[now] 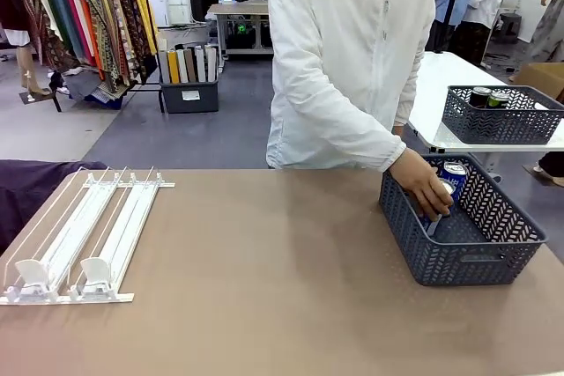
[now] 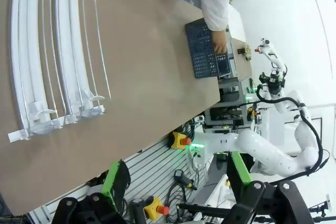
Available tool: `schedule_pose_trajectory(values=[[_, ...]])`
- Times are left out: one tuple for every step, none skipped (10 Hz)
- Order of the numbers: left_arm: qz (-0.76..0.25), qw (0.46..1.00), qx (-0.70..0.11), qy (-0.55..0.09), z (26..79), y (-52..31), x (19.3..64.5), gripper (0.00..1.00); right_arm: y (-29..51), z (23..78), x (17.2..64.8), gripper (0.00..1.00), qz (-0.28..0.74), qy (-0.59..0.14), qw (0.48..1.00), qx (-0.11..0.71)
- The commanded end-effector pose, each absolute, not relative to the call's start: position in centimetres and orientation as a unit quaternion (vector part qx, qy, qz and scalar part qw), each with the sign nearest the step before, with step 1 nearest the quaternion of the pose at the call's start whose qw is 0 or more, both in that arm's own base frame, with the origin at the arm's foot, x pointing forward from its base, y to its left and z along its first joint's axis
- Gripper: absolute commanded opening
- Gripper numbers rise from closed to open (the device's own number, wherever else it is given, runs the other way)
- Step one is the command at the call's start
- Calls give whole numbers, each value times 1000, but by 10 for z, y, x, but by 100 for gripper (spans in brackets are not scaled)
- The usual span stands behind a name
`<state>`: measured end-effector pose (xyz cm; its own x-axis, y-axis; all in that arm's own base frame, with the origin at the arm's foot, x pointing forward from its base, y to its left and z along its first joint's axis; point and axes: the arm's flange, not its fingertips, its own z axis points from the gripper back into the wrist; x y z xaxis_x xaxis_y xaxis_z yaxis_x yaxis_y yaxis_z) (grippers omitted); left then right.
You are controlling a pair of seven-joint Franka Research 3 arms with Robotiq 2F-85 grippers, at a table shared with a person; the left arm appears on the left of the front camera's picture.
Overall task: Retrieve and store the cans from the dispenser.
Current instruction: Pick up one can from the Automatic Can Dispenser and place it in the middle of the table.
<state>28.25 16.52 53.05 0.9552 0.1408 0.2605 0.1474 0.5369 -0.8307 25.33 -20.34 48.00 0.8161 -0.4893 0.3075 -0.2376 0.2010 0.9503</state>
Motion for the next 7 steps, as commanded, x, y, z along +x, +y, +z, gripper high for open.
schedule_pose_trajectory(values=[[2,859,-489,-155,532,169,278,100,-203,482,255,100,-80,-303,712,628],[2,859,-489,-155,532,169,278,100,-203,482,255,100,-80,-303,712,628],[2,859,-489,-155,532,169,278,100,-203,482,255,100,-80,-303,712,628],[2,859,-489,-155,532,169,278,100,-203,482,255,100,-80,-303,712,628],[2,859,-489,-155,532,169,278,100,-203,482,255,100,-80,-303,712,628],[2,859,-489,-155,532,169,278,100,-203,482,255,100,-80,-303,712,628],[2,859,-489,-155,532,169,278,100,-203,482,255,100,-80,-303,712,628]])
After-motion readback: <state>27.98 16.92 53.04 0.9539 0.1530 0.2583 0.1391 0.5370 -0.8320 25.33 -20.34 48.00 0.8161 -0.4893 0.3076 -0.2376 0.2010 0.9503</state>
